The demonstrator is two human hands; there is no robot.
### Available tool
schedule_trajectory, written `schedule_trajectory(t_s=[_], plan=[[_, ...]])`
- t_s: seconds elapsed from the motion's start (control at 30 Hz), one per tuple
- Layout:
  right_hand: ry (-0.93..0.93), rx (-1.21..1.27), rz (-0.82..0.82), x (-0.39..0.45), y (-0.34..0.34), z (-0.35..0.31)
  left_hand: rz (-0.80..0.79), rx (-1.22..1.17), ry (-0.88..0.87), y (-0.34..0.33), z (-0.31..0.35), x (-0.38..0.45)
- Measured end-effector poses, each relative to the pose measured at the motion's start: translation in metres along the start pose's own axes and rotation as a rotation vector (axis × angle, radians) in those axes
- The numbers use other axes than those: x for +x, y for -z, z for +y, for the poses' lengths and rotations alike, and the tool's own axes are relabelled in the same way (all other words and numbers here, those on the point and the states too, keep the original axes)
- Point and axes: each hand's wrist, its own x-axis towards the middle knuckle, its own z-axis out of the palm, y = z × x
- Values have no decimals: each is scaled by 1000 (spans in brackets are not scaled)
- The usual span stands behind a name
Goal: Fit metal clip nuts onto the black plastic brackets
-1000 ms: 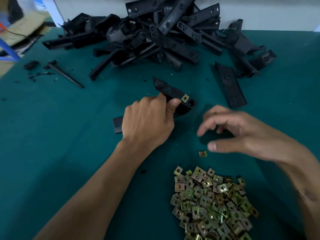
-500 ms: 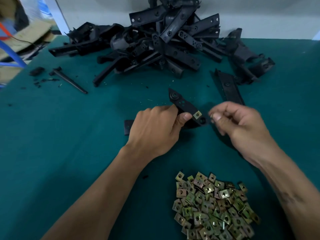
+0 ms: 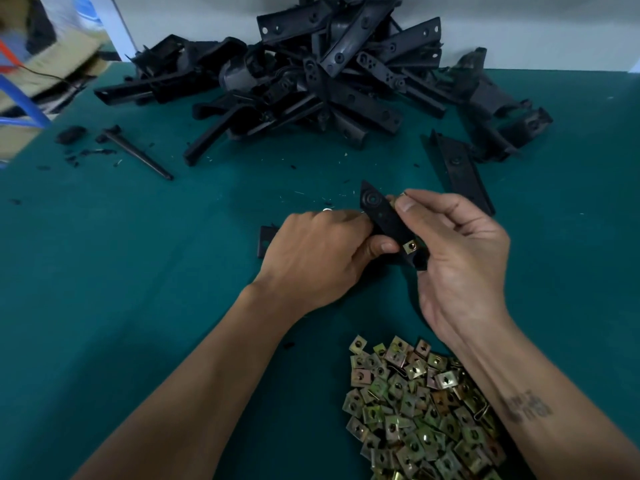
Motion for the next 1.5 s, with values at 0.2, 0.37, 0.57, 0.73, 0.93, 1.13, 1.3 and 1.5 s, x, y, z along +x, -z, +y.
schedule_trajectory(t_s=[0.2,0.37,0.57,0.73,0.93,1.13,1.3,1.5], plan=[[-19,-65,-33,6,4,-2,6,-14,21,0,0,0],[94,-157,-69,8,2,-1,-1,1,6,2,0,0],[121,-205,-233,11,11,0,46,19,1,3,1,-2],[147,-214,-290,11,15,2,26,-21,22,5,0,-3],[93,-258,-339,9,13,4,3,6,56,2,-4,-4],[87,-433,-415,16,27,-13,8,46,122,-1,-5,-2],[332,-762,-342,15,32,-8,64,63,243,1,-6,-2],[751,-1106,-402,16,28,-3,64,57,220,-1,-7,-1]])
